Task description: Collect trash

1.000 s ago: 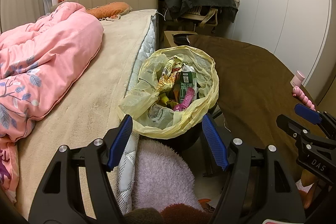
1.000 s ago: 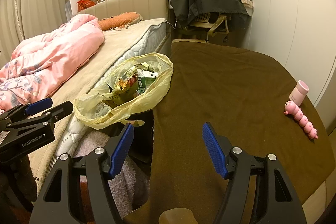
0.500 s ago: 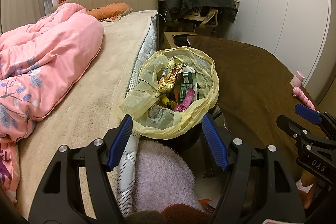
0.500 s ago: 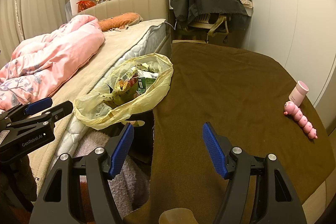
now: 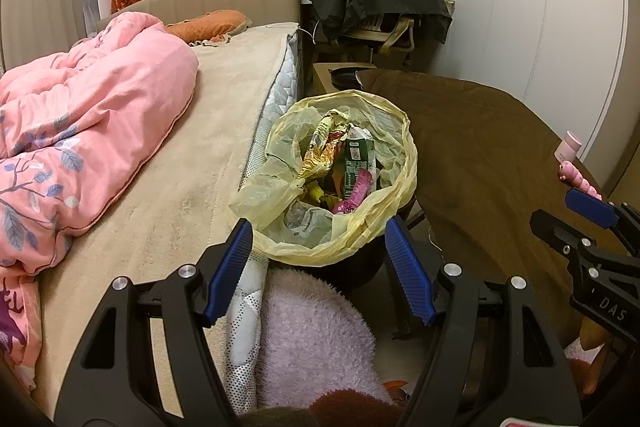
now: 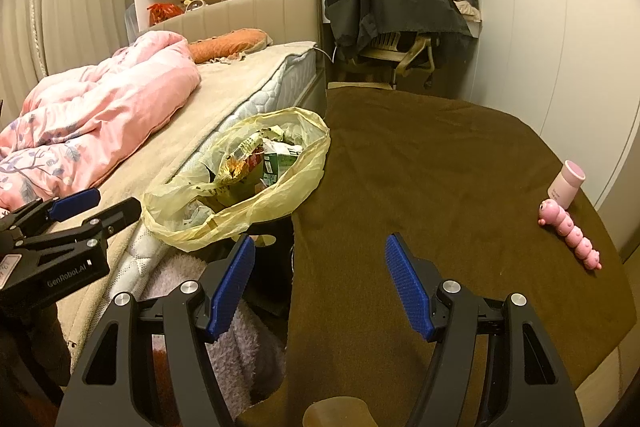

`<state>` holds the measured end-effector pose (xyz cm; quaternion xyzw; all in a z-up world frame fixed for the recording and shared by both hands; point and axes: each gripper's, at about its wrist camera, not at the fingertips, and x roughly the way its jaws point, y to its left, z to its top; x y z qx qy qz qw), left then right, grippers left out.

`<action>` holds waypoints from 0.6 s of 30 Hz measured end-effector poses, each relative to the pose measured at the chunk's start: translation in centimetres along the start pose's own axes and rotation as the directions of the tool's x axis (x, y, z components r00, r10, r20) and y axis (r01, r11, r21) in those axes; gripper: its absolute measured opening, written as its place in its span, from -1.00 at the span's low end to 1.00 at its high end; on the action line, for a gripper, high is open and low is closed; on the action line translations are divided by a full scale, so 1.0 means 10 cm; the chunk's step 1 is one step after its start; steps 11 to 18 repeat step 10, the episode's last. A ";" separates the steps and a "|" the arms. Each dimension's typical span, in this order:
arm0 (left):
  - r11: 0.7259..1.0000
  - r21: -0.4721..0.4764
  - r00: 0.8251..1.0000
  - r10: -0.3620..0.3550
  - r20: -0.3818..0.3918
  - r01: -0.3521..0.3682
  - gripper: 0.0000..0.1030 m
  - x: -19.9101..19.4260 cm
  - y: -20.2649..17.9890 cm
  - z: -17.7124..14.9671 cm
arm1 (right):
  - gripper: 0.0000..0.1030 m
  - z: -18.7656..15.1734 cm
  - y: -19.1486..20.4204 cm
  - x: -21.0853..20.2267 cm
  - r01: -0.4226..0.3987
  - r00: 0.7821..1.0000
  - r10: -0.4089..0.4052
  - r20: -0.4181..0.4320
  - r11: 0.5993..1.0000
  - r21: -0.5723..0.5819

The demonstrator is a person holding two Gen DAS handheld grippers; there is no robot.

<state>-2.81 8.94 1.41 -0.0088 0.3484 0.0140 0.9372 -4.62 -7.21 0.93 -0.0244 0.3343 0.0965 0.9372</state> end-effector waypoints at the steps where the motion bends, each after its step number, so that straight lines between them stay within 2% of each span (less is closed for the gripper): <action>1: 1.000 0.000 1.000 -0.002 0.000 0.002 0.27 0.00 -0.01 -0.01 | 0.24 0.00 0.00 0.00 0.001 1.000 -0.001 0.001 1.000 0.000; 6: 1.000 -0.021 0.999 -0.020 -0.034 0.019 0.27 0.07 -0.02 -0.02 | 0.24 0.01 -0.05 0.03 0.009 1.000 -0.009 0.000 1.000 0.000; 10: 1.000 -0.007 0.999 -0.001 -0.033 0.000 0.27 0.12 -0.12 0.03 | 0.24 0.05 -0.17 0.10 0.003 1.000 -0.003 -0.007 1.000 0.015; 18: 1.000 -0.007 0.999 -0.001 -0.033 0.000 0.27 0.12 -0.12 0.03 | 0.24 0.05 -0.17 0.10 0.003 1.000 -0.003 -0.007 1.000 0.015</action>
